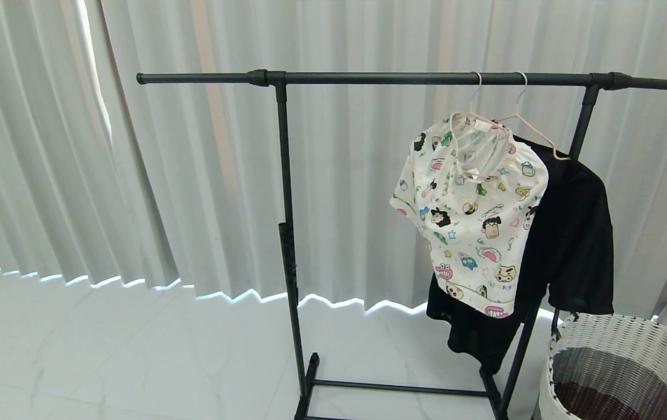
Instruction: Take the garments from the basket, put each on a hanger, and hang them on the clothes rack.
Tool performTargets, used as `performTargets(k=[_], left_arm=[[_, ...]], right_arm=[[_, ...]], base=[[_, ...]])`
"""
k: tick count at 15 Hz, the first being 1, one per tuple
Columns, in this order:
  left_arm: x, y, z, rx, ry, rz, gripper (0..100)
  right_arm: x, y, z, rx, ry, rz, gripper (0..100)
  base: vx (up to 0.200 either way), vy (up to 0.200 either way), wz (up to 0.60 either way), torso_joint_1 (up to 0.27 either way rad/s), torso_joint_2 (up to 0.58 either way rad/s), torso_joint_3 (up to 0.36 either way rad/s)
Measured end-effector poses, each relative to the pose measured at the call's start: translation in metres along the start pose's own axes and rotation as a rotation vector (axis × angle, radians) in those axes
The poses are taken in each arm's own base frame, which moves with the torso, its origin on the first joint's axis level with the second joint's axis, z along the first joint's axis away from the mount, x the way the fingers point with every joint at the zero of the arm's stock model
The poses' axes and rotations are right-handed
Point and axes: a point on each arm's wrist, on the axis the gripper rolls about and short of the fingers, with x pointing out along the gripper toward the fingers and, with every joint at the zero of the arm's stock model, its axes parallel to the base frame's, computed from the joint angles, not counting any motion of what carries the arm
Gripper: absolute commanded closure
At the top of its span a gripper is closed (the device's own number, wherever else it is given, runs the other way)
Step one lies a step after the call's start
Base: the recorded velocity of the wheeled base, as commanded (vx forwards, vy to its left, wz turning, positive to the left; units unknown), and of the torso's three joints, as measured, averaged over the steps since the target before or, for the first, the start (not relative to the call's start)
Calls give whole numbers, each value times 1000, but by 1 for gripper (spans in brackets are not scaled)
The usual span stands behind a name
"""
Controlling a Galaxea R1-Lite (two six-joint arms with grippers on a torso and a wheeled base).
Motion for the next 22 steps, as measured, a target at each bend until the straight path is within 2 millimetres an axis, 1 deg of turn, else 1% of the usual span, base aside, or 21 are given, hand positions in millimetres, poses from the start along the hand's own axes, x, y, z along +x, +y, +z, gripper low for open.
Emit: performTargets(k=[1,3,5,8,9,11,12,14,15,16,22], left_arm=[[0,0,0,0,0,0,0],[0,0,0,-5,0,1,0],[0,0,0,-6,0,1,0],[0,0,0,-7,-1,1,0],[0,0,0,-8,-1,1,0],[0,0,0,-9,-1,1,0],[0,0,0,-10,-1,1,0],[0,0,0,-10,-2,1,0],[0,0,0,-11,-1,1,0],[0,0,0,-11,-2,1,0],[0,0,0,-10,-1,0,0]], right_arm=[[0,1,1,-39,-9,40,0],[1,0,1,-12,-1,62,0],[2,0,0,42,31,-24,0],[1,1,0,65,36,-189,0],[0,1,0,69,17,-192,0],[-4,2,-1,51,-33,-89,0],[-5,2,-1,15,-53,-42,0],[-7,3,-2,12,-69,15,0],[-7,4,-7,45,-26,27,0],[-7,4,-8,75,-24,31,0],[-7,4,-8,82,-24,32,0]], base=[[0,0,0,0,0,0],[0,0,0,0,0,0],[0,0,0,0,0,0],[0,0,0,0,0,0],[0,0,0,0,0,0],[0,0,0,0,0,0],[0,0,0,0,0,0],[0,0,0,0,0,0],[0,0,0,0,0,0],[0,0,0,0,0,0],[0,0,0,0,0,0]])
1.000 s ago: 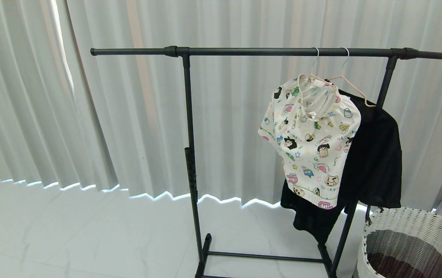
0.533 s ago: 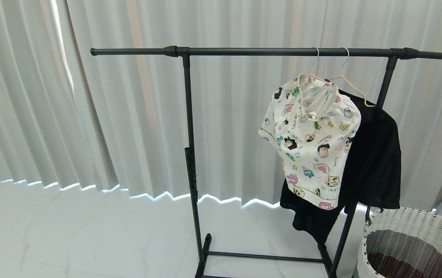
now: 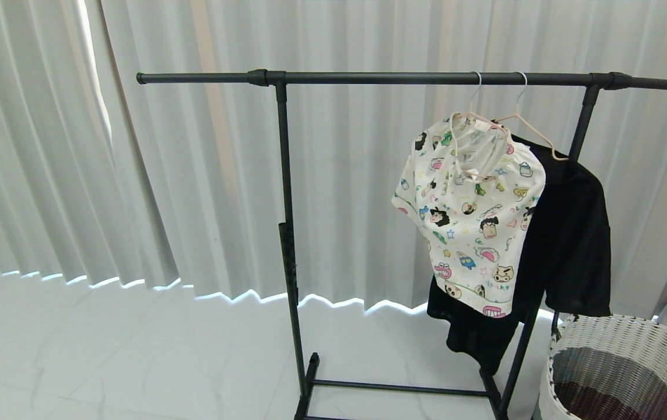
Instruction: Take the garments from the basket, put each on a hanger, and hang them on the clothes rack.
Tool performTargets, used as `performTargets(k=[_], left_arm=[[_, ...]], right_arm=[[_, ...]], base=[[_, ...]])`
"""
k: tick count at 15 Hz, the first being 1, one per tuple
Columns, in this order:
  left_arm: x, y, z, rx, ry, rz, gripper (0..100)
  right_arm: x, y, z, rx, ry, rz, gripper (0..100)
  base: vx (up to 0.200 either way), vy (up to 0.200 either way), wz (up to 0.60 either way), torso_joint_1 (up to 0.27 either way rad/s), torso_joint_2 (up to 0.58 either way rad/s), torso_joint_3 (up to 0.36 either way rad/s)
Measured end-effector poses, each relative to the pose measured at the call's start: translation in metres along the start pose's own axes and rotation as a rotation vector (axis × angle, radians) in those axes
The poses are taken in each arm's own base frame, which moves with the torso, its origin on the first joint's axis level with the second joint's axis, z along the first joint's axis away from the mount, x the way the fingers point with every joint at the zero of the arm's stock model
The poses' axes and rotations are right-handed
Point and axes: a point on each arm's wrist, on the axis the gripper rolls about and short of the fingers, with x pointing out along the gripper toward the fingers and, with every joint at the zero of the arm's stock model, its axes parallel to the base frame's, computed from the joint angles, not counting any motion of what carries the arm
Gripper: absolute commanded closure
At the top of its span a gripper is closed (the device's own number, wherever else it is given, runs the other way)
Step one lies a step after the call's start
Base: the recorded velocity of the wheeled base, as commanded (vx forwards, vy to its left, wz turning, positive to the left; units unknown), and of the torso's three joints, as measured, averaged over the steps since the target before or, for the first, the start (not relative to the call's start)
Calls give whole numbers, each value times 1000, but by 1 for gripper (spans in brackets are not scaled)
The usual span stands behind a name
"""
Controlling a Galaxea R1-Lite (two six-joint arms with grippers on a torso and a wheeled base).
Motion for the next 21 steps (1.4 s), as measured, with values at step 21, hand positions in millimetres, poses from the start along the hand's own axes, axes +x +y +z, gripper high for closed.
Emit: performTargets(k=[21], left_arm=[[0,0,0,0,0,0,0]], right_arm=[[0,0,0,-17,-2,2,0]], base=[[0,0,0,0,0,0]])
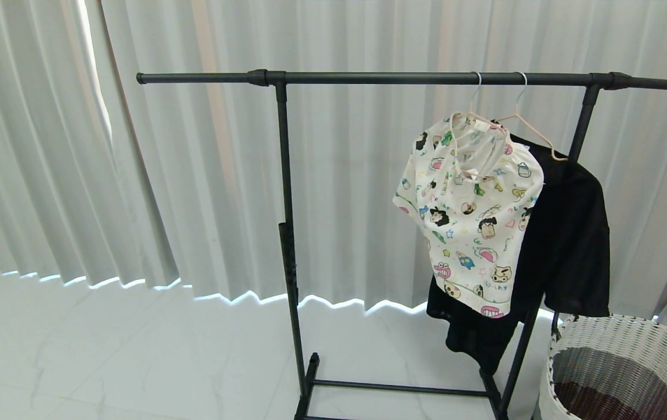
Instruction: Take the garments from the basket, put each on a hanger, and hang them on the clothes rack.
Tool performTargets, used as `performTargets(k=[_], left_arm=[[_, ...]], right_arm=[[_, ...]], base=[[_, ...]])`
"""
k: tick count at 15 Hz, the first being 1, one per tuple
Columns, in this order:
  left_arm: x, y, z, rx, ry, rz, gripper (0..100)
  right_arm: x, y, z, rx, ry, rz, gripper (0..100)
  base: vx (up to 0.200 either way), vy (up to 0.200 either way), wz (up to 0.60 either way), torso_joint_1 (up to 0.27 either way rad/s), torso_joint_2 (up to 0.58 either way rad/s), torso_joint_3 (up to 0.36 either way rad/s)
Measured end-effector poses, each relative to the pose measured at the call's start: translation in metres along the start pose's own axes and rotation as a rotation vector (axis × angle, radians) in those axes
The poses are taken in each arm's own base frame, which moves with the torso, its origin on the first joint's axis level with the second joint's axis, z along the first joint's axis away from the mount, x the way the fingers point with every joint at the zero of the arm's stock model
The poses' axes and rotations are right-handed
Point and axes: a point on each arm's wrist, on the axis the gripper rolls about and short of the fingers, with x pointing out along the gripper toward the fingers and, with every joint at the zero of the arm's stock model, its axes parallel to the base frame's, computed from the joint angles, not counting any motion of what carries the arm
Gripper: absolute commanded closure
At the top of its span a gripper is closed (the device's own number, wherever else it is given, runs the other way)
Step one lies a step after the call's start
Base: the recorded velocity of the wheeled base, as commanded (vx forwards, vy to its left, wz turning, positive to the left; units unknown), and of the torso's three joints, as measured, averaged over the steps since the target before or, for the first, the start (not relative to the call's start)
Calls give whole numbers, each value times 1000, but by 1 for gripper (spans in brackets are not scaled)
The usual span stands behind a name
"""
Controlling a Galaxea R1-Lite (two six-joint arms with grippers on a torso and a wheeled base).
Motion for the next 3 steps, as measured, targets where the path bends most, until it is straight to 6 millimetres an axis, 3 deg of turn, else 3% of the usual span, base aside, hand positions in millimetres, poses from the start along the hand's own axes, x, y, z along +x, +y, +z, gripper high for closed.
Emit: performTargets(k=[3], left_arm=[[0,0,0,0,0,0,0]], right_arm=[[0,0,0,-3,0,0,0]], base=[[0,0,0,0,0,0]])
